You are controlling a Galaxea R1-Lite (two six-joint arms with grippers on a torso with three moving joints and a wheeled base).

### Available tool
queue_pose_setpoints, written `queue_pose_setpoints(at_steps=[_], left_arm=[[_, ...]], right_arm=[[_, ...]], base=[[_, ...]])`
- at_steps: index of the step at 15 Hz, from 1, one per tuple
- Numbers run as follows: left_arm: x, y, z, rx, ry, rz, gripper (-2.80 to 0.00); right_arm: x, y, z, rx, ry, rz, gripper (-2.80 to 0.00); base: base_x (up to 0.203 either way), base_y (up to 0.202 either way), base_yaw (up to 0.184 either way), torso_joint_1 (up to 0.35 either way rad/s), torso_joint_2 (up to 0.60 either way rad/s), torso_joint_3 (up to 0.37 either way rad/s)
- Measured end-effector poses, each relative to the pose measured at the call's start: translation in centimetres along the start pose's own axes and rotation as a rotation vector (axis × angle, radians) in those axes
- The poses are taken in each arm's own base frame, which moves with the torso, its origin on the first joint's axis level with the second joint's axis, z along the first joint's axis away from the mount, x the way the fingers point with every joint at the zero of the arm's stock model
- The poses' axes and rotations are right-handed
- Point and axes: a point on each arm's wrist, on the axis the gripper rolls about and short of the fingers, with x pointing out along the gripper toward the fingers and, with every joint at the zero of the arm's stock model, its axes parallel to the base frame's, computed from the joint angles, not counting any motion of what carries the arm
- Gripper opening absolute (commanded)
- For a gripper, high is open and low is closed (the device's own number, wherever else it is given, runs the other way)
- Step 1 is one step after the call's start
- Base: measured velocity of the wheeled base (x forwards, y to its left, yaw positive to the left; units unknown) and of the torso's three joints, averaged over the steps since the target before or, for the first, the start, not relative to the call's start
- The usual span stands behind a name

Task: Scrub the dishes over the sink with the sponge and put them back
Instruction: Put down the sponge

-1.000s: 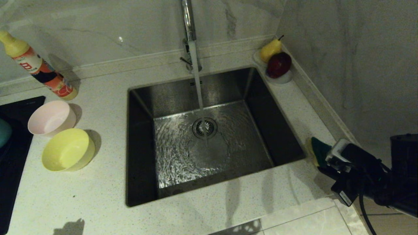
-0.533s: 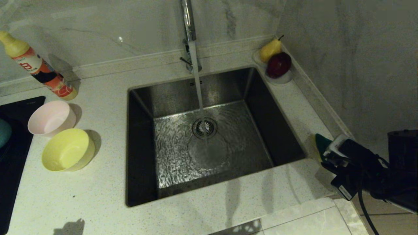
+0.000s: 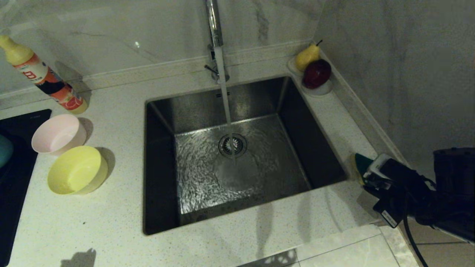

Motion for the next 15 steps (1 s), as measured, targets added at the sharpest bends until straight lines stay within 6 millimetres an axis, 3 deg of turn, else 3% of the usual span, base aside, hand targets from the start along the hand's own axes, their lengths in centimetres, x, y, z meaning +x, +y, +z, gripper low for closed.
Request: queue_pose_setpoints(at_steps=[9, 15], left_arm=[[0.0, 0.0, 0.0, 0.000, 0.000, -0.001, -2.80], [0.0, 0.0, 0.0, 0.000, 0.000, -0.001, -2.80]], right_arm=[[0.8, 0.1, 0.0, -0.001, 0.016, 0.011, -2.80], [1.1, -0.6, 1.1, 0.001, -0.003, -0.024, -2.80]], base=[[0.000, 0.000, 0.000, 0.000, 0.00, 0.000], [0.000, 0.000, 0.000, 0.000, 0.00, 0.000]])
